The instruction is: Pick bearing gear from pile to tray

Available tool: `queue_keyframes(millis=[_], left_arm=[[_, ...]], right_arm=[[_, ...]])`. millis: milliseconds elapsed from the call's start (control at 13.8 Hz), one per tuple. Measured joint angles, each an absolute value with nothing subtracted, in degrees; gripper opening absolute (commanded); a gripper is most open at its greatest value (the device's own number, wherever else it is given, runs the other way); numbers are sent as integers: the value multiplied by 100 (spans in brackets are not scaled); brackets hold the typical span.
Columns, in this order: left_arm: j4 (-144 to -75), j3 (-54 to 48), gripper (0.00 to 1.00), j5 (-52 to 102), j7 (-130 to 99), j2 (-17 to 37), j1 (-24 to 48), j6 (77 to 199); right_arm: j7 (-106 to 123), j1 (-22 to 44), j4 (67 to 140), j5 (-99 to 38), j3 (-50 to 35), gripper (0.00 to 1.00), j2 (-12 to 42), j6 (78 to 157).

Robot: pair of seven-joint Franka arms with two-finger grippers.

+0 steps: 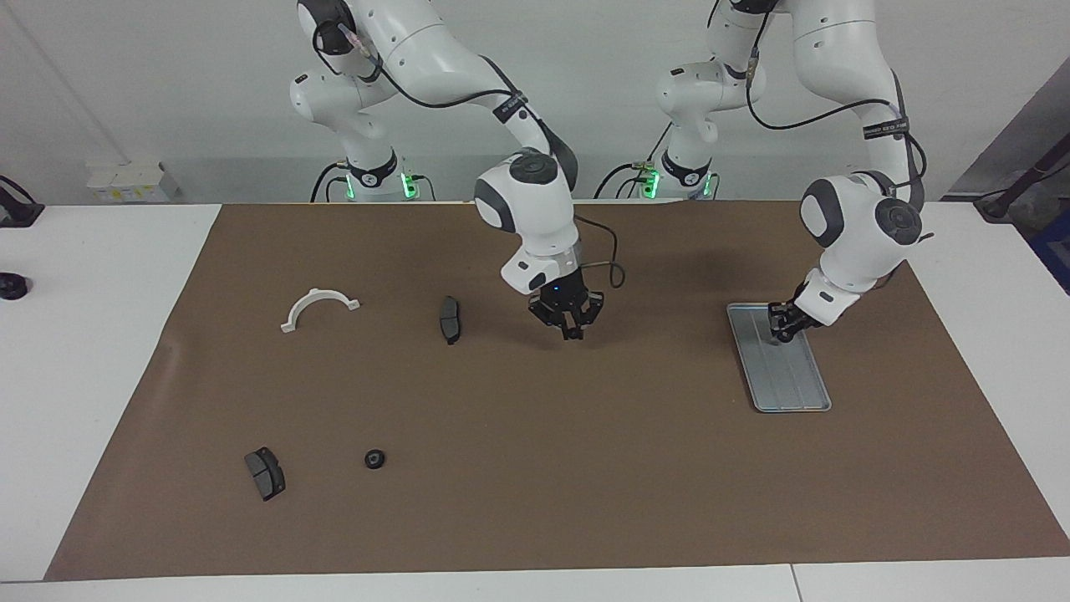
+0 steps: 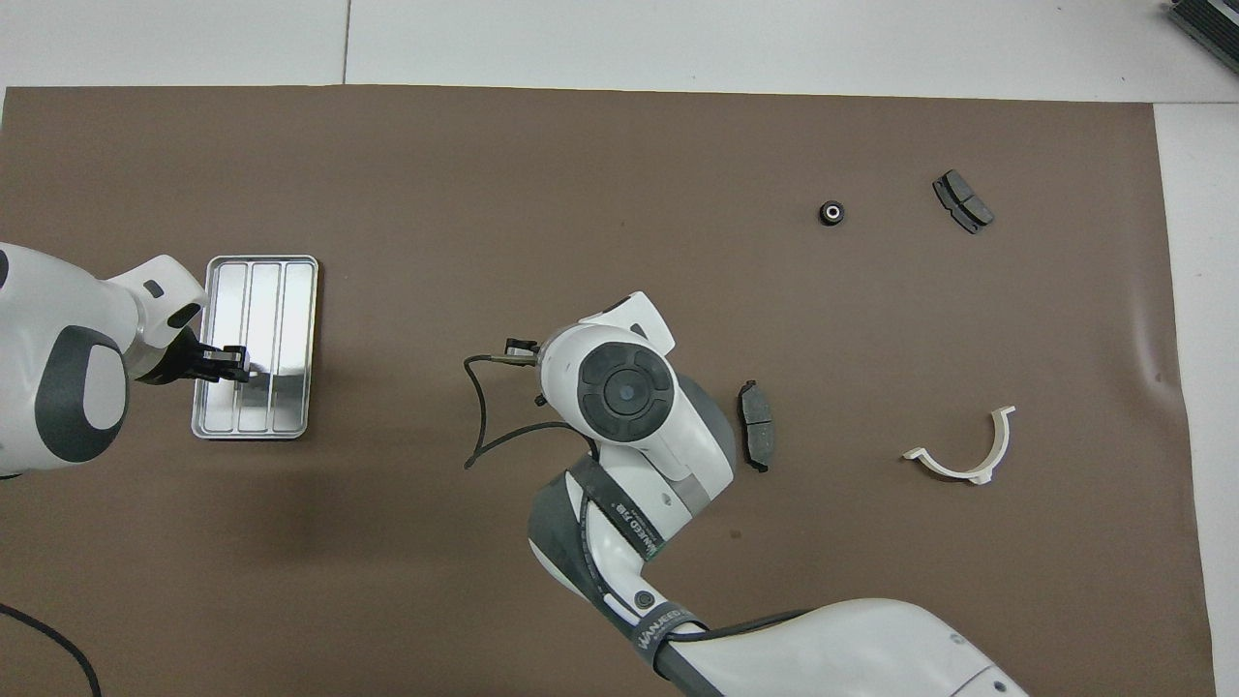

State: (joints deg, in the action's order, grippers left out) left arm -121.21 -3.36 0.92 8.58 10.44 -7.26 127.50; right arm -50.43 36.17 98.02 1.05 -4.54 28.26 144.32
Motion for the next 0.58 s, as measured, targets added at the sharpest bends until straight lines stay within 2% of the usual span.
queue_keyframes(millis=[217, 289, 362, 506, 579], left_arm=[[-12119, -354, 43, 92, 905, 1028, -724, 12778], [-12118, -365, 46, 92, 906, 1027, -723, 12788], [-12118, -371, 52, 92, 908, 1027, -723, 12797], [-12117, -372, 61, 92, 915, 1027, -722, 12814], [-12114, -372, 64, 92, 916, 1027, -722, 12819]], right_arm=[[-5160, 3858, 9242, 262, -448, 3, 3383, 14432], [-5170, 3876, 9153, 385, -448, 17, 3468, 14431], [-5171, 3881, 9130, 446, -448, 38, 3506, 14426], [-5171, 3888, 9140, 487, -448, 57, 3522, 14397], [-5171, 3906, 9150, 492, -448, 73, 3527, 14385]])
